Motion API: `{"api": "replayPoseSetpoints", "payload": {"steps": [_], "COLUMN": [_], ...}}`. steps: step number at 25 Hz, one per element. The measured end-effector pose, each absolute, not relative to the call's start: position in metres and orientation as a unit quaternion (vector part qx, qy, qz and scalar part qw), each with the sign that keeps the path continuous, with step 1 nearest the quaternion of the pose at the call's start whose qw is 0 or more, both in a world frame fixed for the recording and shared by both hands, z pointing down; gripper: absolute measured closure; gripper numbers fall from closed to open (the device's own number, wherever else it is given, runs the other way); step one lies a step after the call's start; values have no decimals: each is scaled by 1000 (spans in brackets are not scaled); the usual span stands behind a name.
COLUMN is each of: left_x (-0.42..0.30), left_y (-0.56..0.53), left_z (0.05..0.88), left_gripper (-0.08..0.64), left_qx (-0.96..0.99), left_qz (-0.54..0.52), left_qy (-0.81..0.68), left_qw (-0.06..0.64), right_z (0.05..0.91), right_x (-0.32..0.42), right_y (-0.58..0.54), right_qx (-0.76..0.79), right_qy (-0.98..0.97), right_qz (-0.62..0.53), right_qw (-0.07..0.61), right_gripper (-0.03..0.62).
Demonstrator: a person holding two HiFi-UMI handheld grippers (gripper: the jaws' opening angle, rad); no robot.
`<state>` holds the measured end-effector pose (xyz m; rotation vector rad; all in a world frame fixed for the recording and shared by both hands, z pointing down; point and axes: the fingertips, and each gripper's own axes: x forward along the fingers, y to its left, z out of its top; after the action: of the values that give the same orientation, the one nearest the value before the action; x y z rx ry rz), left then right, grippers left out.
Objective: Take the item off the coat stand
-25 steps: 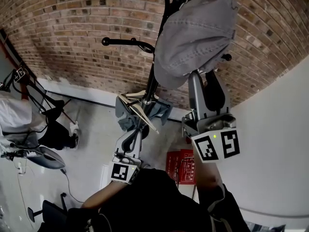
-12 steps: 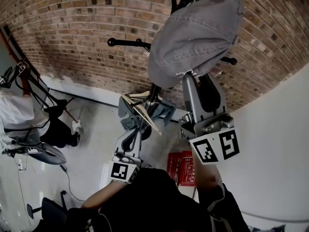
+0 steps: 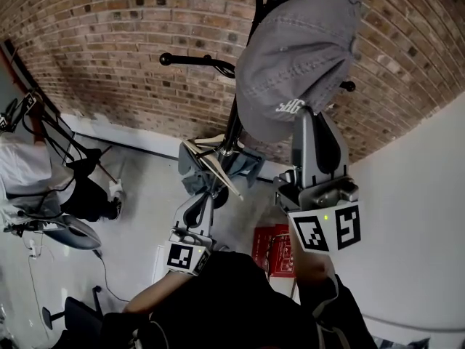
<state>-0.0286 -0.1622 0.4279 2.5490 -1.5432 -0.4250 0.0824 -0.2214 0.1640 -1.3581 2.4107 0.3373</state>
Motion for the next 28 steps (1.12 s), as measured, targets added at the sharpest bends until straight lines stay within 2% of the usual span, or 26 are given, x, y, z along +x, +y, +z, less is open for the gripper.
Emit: {"api": "replayPoseSetpoints", "payload": {"steps": [11, 28], "left_x": [-27, -26], "left_y": [-148, -137], "left_z": [450, 445], "left_gripper": [543, 543], "left_qx": [849, 853], "left_qz": [-115, -117], "left_qy": [-508, -503], "left_qw": [85, 77], "right_z": [137, 111], "right_x": [102, 117], "right_y": [-192, -159], "right_qx": [-491, -481], "right_qy": [821, 794], "right_qz": [170, 218], "right_qw": [237, 302], "right_gripper": [557, 558]}}
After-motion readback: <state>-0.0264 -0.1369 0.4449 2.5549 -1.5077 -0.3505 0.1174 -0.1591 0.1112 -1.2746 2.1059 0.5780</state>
